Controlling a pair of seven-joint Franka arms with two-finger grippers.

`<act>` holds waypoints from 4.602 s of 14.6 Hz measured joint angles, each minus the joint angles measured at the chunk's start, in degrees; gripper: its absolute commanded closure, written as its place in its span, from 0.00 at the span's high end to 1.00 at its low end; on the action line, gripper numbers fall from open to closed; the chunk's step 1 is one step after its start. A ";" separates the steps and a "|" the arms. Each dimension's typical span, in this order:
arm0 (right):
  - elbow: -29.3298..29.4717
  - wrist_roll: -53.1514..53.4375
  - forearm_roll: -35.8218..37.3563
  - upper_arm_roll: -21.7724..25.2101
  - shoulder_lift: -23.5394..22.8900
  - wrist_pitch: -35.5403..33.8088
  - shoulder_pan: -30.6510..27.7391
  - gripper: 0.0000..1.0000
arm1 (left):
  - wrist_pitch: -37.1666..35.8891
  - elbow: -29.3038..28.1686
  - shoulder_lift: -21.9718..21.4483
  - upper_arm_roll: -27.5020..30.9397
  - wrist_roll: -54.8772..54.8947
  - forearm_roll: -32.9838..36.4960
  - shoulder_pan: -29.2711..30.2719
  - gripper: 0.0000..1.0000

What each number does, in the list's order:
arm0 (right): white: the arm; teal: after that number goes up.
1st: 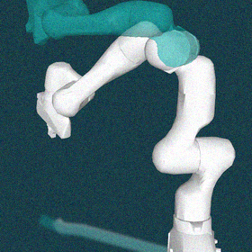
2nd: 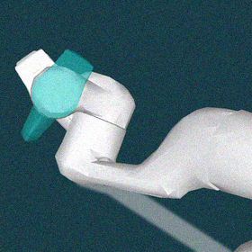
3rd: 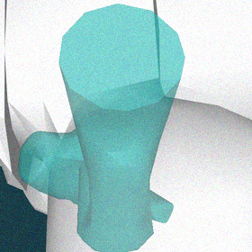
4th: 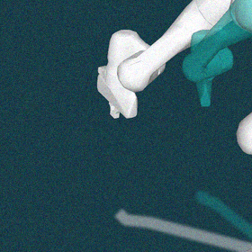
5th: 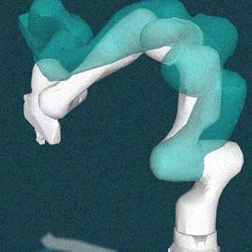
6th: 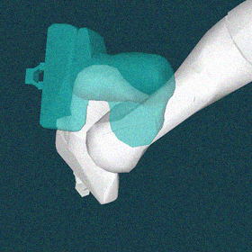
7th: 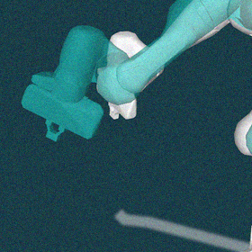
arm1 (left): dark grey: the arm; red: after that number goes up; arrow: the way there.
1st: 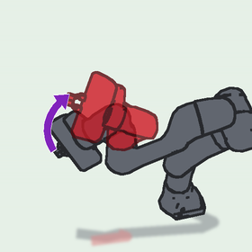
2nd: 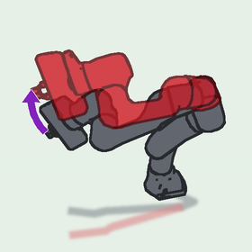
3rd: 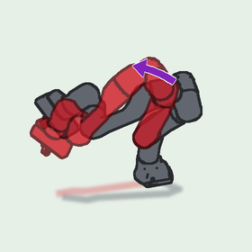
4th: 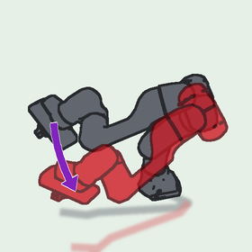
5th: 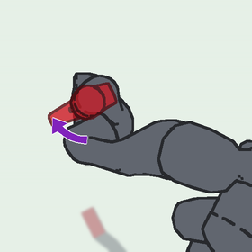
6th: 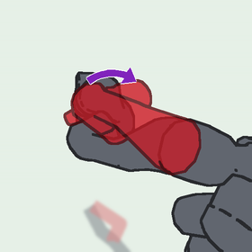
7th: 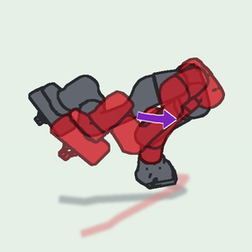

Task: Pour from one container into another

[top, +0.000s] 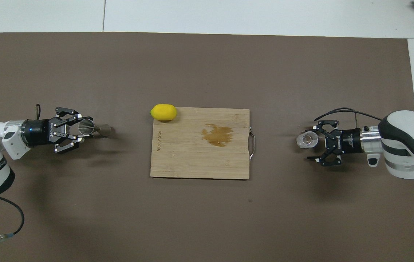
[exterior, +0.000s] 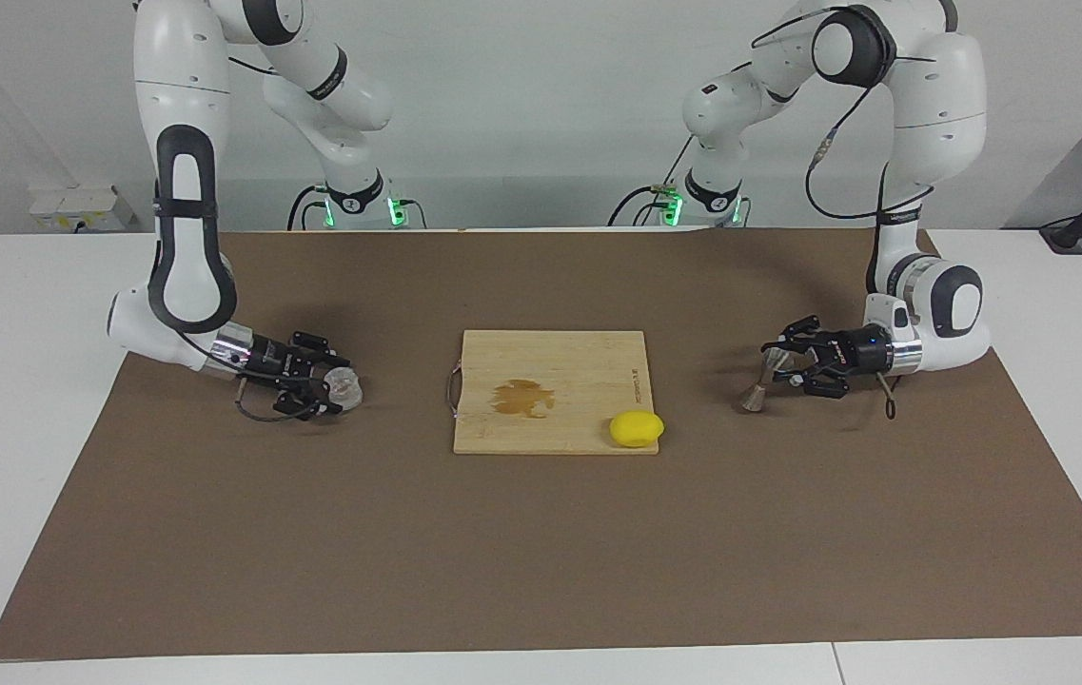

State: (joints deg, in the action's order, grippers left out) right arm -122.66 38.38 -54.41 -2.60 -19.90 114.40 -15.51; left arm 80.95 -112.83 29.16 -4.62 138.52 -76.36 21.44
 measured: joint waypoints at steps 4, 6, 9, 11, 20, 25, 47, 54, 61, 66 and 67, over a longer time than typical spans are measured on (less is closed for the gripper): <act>-0.22 -0.71 -0.01 0.00 0.12 0.37 -0.22 0.62 | 0.23 0.00 -0.27 -0.07 0.00 -3.46 -4.73 0.31; -0.33 -0.78 -0.02 0.00 0.33 0.26 -0.43 0.62 | 1.25 -0.23 -0.82 -0.10 -0.06 -5.01 -7.02 0.31; -0.41 -0.81 -0.02 0.00 0.44 0.30 -0.44 0.65 | 4.16 -2.26 -3.15 -0.13 -0.24 -7.39 -10.43 0.31; -0.42 -0.83 -0.02 -0.01 0.44 0.30 -0.44 0.72 | 6.52 -4.49 -5.37 -0.17 -1.33 -9.31 -12.93 0.31; -0.56 -0.88 -0.02 -0.35 0.44 0.30 -0.31 0.69 | 14.65 -10.90 -8.81 -0.16 -2.10 -19.50 -23.87 0.32; -0.59 -0.89 -0.02 -0.43 0.60 0.30 0.23 0.69 | 20.63 -11.53 -9.32 -0.28 -2.10 -29.65 -32.76 0.32; 1.00 15.92 2.71 -0.50 10.55 0.48 9.83 0.00 | 33.04 -11.69 -9.55 -0.32 1.17 -42.22 -44.52 0.38; 5.08 31.79 9.15 -0.53 11.67 4.45 19.65 0.00 | 33.40 -11.97 -9.55 -0.32 1.45 -42.58 -44.53 1.00; 8.94 44.40 15.27 -0.56 11.78 8.26 26.69 0.00 | 33.49 -13.39 -9.56 0.04 1.45 -42.80 -44.44 1.00; 9.74 48.44 19.85 -0.56 11.78 9.99 29.21 0.00 | 30.64 -15.92 -9.92 0.85 1.60 -42.71 -41.79 1.00; 9.98 49.77 21.28 -0.57 11.78 10.42 29.96 0.00 | 30.16 -16.34 -10.14 0.91 1.72 -42.16 -40.86 1.00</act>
State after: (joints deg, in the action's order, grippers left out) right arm -112.68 88.15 -33.13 -3.17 -8.13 124.82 14.45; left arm 111.10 -129.17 19.02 -3.71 140.24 -118.52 -19.42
